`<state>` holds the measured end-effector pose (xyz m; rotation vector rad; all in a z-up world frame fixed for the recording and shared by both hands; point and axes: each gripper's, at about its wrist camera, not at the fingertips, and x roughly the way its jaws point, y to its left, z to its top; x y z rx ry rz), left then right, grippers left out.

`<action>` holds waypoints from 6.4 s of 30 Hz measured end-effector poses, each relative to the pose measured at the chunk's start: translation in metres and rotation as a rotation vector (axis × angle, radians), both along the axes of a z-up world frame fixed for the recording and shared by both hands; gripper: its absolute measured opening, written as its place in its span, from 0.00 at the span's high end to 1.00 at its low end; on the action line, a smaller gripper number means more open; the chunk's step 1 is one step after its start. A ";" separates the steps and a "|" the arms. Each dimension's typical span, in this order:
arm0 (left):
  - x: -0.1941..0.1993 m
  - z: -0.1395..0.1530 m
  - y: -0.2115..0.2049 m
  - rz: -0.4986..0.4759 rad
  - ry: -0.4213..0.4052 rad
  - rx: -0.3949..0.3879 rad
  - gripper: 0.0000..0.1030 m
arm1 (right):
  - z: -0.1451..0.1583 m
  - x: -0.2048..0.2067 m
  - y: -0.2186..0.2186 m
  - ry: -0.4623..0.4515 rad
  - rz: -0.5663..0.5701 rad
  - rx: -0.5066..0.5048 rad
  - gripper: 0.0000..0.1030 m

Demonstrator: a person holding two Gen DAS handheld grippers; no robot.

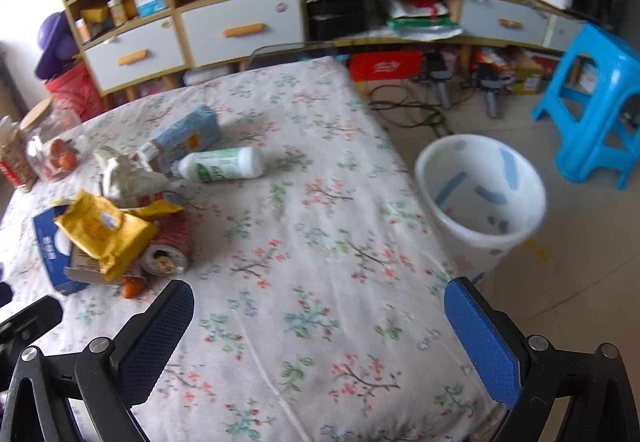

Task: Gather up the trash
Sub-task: 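Grasp the blue milk carton box with the left tool while the right tool grasps the white bottle, then carry the box and bottle over the white bin and open both tools, then grasp the yellow snack bag with the left tool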

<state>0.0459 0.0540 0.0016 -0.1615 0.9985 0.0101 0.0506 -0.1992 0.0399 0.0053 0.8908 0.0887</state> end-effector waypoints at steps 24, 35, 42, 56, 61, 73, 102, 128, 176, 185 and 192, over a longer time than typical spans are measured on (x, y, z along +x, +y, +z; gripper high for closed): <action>0.086 -0.059 0.130 0.204 0.164 -0.295 0.19 | -0.075 0.155 0.057 0.351 0.155 0.096 0.00; 0.086 -0.081 0.112 0.121 0.275 -0.221 0.46 | -0.097 0.205 0.056 0.367 0.093 0.054 0.00; 0.089 -0.073 0.119 0.131 0.227 -0.179 0.51 | -0.108 0.218 0.082 0.348 0.157 -0.014 0.00; 0.071 -0.037 0.161 0.221 0.112 -0.230 0.51 | -0.121 0.233 0.119 0.269 0.318 -0.057 0.13; 0.070 -0.034 0.160 0.217 0.100 -0.248 0.51 | -0.137 0.231 0.127 0.321 0.365 -0.085 0.30; 0.068 -0.027 0.147 0.207 0.075 -0.274 0.51 | -0.124 0.210 0.121 0.380 0.377 -0.078 0.55; 0.091 0.007 0.014 0.010 -0.007 -0.289 0.51 | -0.060 0.155 -0.006 0.286 0.202 0.087 0.68; 0.150 -0.018 -0.182 -0.300 0.029 -0.166 0.51 | -0.055 0.154 -0.239 0.209 -0.349 0.137 0.68; 0.136 -0.021 -0.177 -0.280 0.000 0.028 0.11 | -0.032 0.115 -0.223 0.212 -0.300 0.152 0.25; 0.107 -0.017 -0.086 -0.145 0.044 0.008 0.11 | -0.036 0.121 -0.154 0.239 -0.194 0.161 0.22; 0.085 -0.009 -0.011 -0.030 0.062 -0.062 0.11 | -0.049 0.126 -0.099 0.286 -0.104 0.125 0.21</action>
